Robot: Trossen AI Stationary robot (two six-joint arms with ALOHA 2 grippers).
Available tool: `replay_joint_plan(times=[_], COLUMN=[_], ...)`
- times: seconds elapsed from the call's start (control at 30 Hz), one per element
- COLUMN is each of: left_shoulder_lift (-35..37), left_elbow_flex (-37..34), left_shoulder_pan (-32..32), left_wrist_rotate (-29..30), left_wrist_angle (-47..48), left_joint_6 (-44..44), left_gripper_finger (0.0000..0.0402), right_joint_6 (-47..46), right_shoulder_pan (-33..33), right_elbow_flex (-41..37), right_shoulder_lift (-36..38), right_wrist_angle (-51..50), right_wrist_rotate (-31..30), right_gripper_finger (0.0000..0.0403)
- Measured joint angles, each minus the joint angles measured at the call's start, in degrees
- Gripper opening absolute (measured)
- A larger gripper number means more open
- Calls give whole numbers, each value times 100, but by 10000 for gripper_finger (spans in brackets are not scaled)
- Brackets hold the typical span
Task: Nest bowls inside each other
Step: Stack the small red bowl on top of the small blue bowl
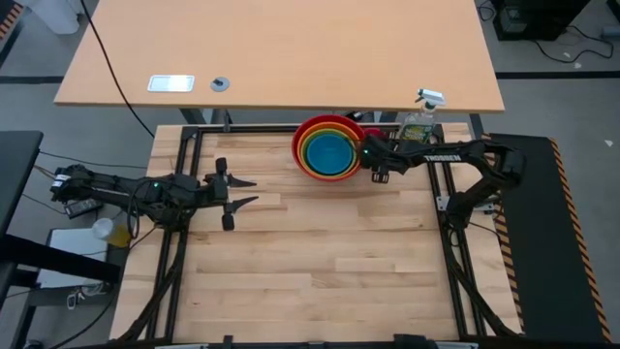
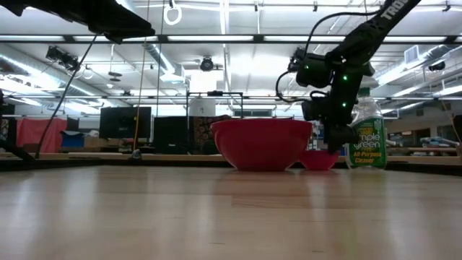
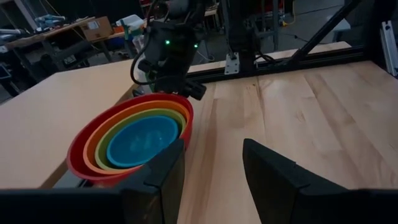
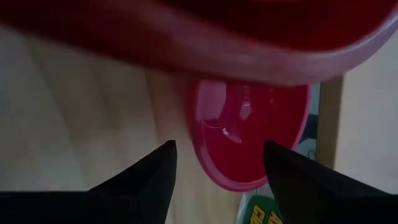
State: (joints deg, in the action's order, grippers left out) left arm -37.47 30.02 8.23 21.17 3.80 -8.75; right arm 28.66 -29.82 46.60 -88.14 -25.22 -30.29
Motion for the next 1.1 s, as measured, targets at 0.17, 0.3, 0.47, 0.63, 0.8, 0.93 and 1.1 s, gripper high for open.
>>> replay_joint_plan(times=[0.17, 0.3, 0.47, 0.63, 0.8, 0.93, 1.1], left_shoulder_lift=[0, 0, -2, -2, 0, 0, -1], left_elbow_flex=[0, 0, 0, 0, 0, 0, 0], left_shoulder_pan=[0, 0, 0, 0, 0, 0, 0], left_wrist_rotate=[-1, -1, -1, 0, 0, 0, 0], left_wrist_angle=[140, 134, 115, 113, 113, 113, 113], left_joint_6=[0, -8, -93, -111, -111, -109, -107], left_gripper_finger=[165, 165, 165, 165, 165, 165, 165], right_joint_6=[212, 229, 249, 256, 245, 242, 238], right_shoulder_pan=[-168, -211, -263, -205, -125, -32, 77], right_elbow_flex=[-438, -720, -836, -838, -838, -838, -838], right_shoulder_lift=[13, 7, 4, 2, 2, 2, 0], right_wrist_angle=[795, 1411, 1619, 1635, 1627, 1622, 1614], right_wrist_rotate=[106, 179, 182, 111, -19, -19, -22], right_gripper_finger=[245, 242, 215, 169, 122, 79, 25])
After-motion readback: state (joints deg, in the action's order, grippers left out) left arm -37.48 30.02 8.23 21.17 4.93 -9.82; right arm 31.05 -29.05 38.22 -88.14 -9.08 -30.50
